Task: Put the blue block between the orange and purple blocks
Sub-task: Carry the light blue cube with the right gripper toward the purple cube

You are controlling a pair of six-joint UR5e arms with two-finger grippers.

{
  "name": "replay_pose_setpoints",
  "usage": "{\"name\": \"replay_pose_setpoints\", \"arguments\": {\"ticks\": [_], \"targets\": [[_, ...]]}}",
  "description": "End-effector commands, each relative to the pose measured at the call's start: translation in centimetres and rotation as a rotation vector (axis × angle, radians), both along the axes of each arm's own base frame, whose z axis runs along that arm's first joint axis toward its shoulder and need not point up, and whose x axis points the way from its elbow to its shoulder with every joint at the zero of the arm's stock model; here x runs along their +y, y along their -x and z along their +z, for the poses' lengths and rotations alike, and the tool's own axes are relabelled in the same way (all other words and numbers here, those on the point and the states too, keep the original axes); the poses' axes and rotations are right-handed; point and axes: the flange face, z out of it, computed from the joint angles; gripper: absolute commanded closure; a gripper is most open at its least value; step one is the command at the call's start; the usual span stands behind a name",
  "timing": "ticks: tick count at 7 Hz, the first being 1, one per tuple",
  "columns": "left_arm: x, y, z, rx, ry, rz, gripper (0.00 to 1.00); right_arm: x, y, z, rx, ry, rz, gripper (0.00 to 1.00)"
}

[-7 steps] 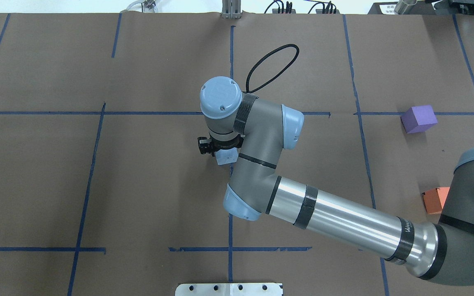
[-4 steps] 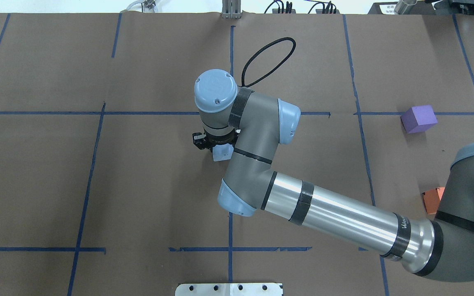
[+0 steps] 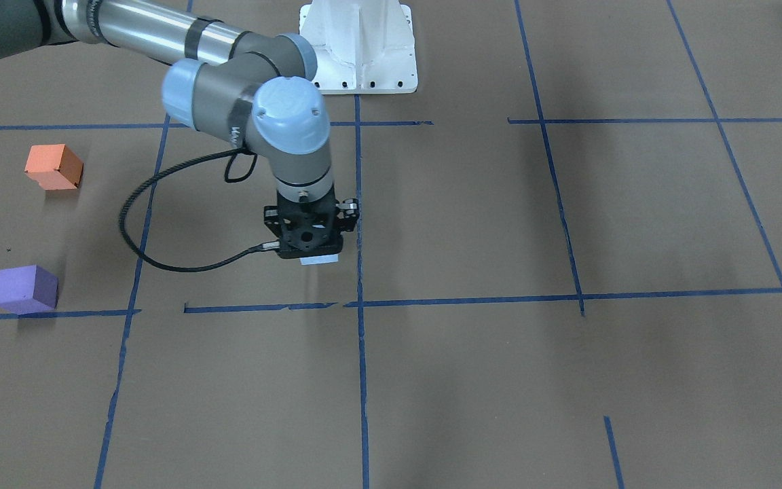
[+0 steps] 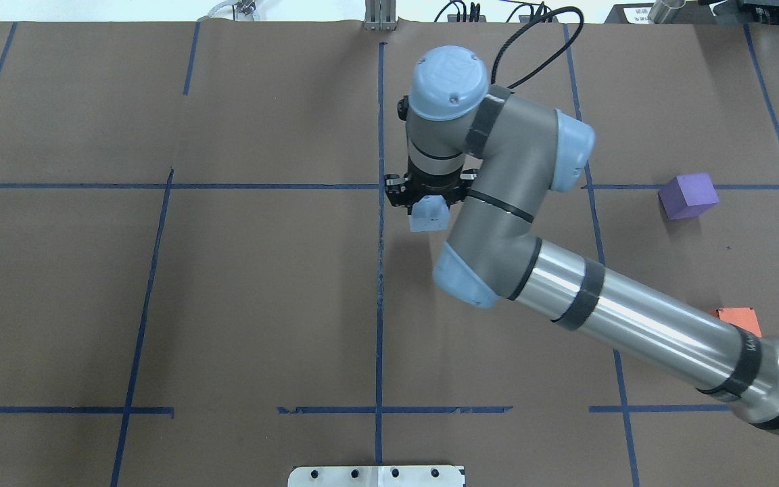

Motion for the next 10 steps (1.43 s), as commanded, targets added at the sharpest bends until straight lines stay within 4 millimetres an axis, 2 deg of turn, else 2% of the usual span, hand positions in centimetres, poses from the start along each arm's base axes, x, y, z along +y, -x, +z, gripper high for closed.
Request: {"name": "replay_pose_setpoints", "arguments": {"ticks": [1,2,3,4,6,7,8,10], "targets": [[0.2,0.0,0.1,-0.002,0.004,-0.001,0.0,-0.8,-11.3,8.5,0.048,-0.047,-0.095,0.66],[0.1,0.0,0.1,-0.002,0.003,-0.002,0.0,-1.5,-16.3,13.3,0.078,-0.079,-0.144,0.66],[0.1,0.0,0.0,-0.001,0.002,-0.002,0.0,-0.4,-20.4,17.2,0.105,-0.066,-0.142,0.65],[0.1,0.0,0.0,-0.001,0.002,-0.002,0.0,0.6,-23.7,20.0,0.122,-0.039,-0.112,0.64],[0.1,0.0,0.0,-0.001,0.003,-0.003,0.0,3.8,-27.6,27.1,0.074,-0.059,-0.065,0.61],[0.1,0.0,0.0,-0.001,0.003,-0.003,0.0,5.1,-28.3,29.3,0.061,-0.004,-0.001,0.6],[0.1,0.0,0.0,-0.001,0.003,-0.003,0.0,5.8,-28.6,30.3,0.044,0.025,0.036,0.59],[0.0,-0.1,-0.1,-0.001,0.001,-0.001,0.0,6.1,-27.9,31.0,0.036,0.075,0.079,0.54]]}}
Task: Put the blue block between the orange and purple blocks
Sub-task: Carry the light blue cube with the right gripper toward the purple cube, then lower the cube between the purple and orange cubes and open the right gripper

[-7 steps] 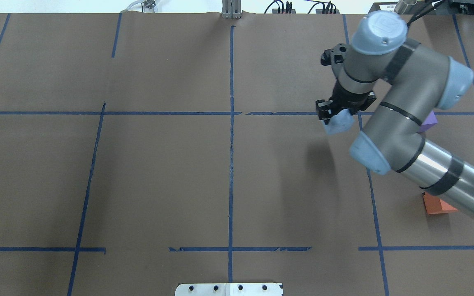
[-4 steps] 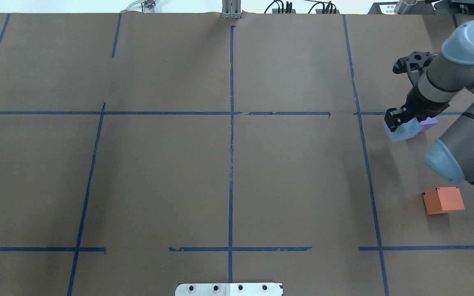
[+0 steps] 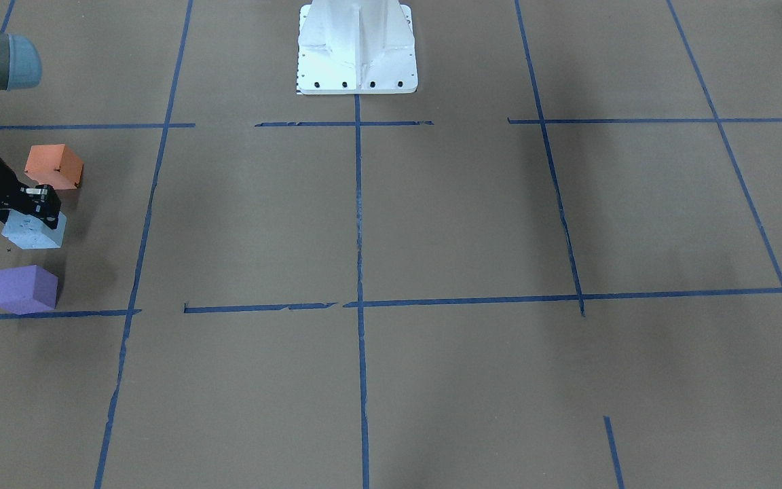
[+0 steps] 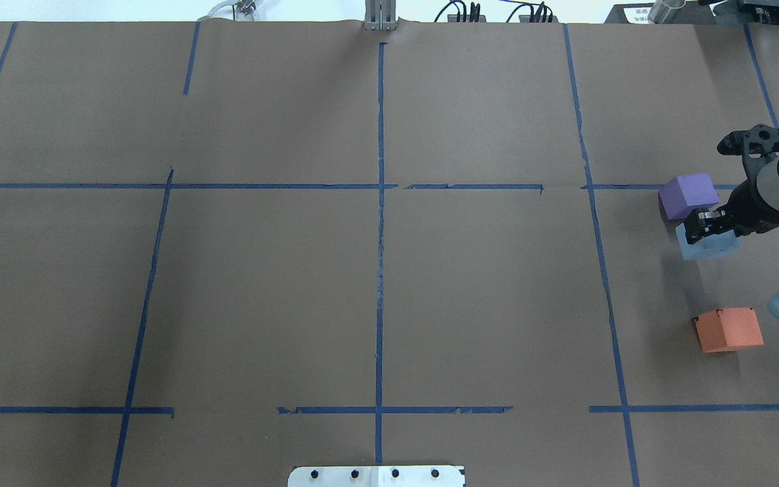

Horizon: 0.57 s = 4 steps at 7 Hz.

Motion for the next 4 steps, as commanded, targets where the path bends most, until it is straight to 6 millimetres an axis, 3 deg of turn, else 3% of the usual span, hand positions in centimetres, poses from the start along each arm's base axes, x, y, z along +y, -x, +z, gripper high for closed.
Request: {"name": "replay_pose_setpoints", "arguments": {"ticks": [1,2,4], "targets": [[-0.1,0.0,0.0,0.0,-0.001,0.001,0.0,0.8,0.3,1.4,0.006,0.039,0.015,0.49],[-0.1,0.0,0.0,0.0,-0.001,0.001,0.0,1.2,1.2,2.5,0.018,0.054,-0.004,0.41],[-0.1,0.0,0.0,0.0,0.0,0.0,0.0,1.7,2.1,2.7,0.021,0.054,-0.028,0.32]]}}
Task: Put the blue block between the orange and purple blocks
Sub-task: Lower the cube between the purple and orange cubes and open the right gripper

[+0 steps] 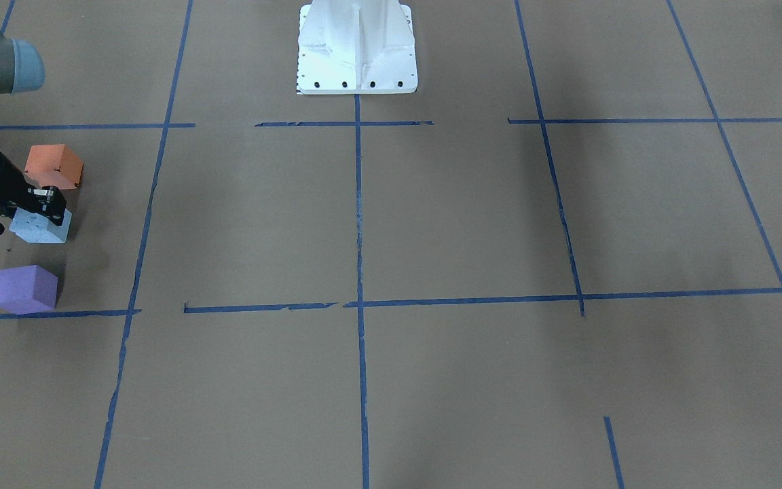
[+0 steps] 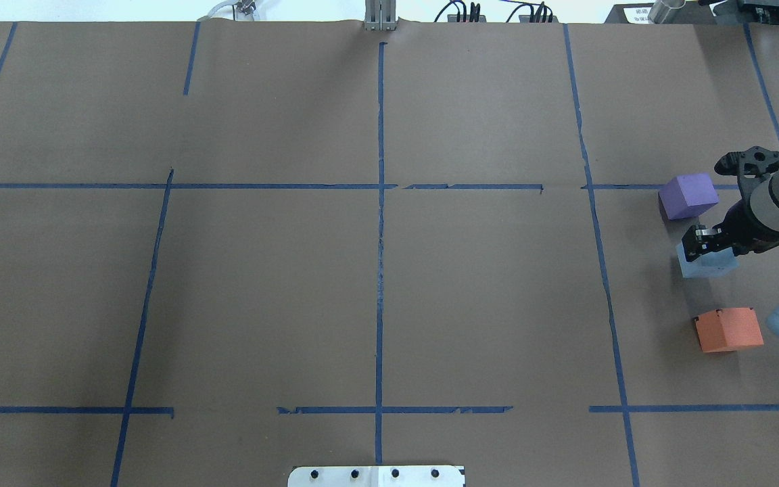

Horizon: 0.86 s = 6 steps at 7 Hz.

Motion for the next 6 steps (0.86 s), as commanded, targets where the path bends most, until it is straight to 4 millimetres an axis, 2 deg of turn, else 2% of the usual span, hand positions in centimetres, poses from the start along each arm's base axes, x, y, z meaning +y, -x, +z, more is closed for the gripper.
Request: {"name": "replay_pose_setpoints", "arguments": {"ticks": [1,2,3,4,5,6], "targets": [[0.0,0.0,0.0,0.0,-0.002,0.001,0.0,0.2,0.9,-0.1,-0.003,-0.008,-0.024,0.12],[0.0,0.0,0.0,0.0,-0.001,0.0,0.0,0.2,0.9,-0.7,-0.015,-0.02,-0.031,0.0],[0.0,0.0,0.0,0.0,0.0,0.0,0.0,0.4,0.7,-1.7,-0.042,-0.041,-0.065,0.0],[-0.1,0.0,-0.1,0.0,-0.002,0.0,0.0,-0.2,-1.5,-2.4,-0.071,-0.061,-0.08,0.0],[-0.1,0.0,-0.1,0.0,-0.002,0.0,0.0,-2.1,-6.9,-2.4,-0.091,-0.073,-0.074,0.0],[-0.1,0.0,-0.2,0.0,-0.004,0.0,0.0,-3.0,-12.2,-1.9,-0.071,-0.095,-0.106,0.0]]}}
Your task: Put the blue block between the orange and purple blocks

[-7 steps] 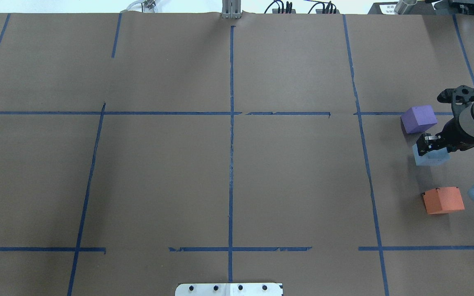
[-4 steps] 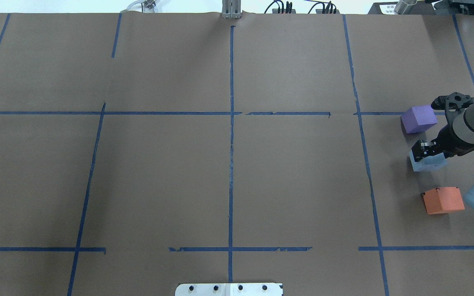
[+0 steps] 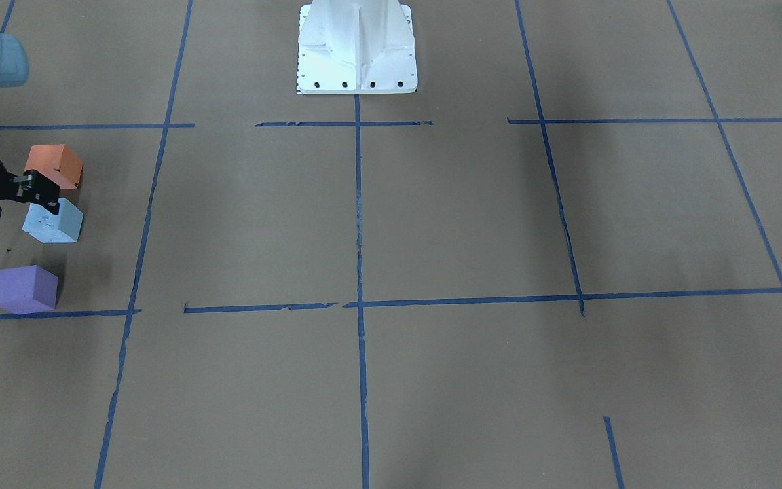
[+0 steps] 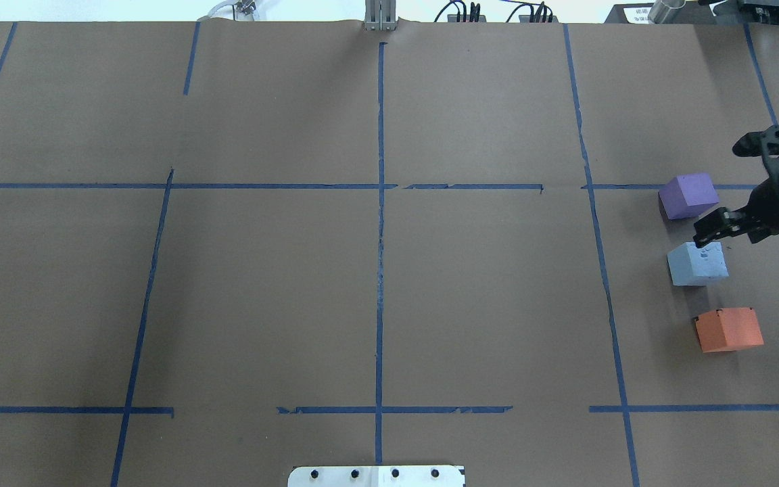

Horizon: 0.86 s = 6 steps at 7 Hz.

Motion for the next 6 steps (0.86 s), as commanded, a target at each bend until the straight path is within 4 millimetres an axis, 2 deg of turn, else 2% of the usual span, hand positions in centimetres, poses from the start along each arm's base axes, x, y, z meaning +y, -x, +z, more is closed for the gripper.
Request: {"name": "replay_pose_setpoints", "arguments": {"ticks": [1,2,3,4,5,6], "targets": [[0.0,0.0,-0.1,0.0,-0.002,0.001,0.0,-1.5,-11.4,1.4,0.033,-0.055,-0.08,0.0],[0.0,0.0,-0.1,0.0,-0.005,0.002,0.0,-1.5,-17.4,2.4,0.049,-0.072,-0.122,0.0],[-0.1,0.0,-0.1,-0.003,-0.028,0.004,0.0,-0.2,-21.8,4.0,0.051,-0.063,-0.13,0.0],[0.2,0.0,0.4,-0.006,-0.05,0.004,0.0,1.6,-23.7,5.6,0.047,-0.03,-0.1,0.0],[0.8,0.0,1.5,-0.003,-0.027,0.005,0.0,2.7,-23.8,6.7,0.038,-0.001,-0.089,0.0],[0.9,0.0,2.2,-0.007,-0.016,0.008,0.0,2.8,-23.4,6.8,-0.013,0.009,-0.082,0.0]]}}
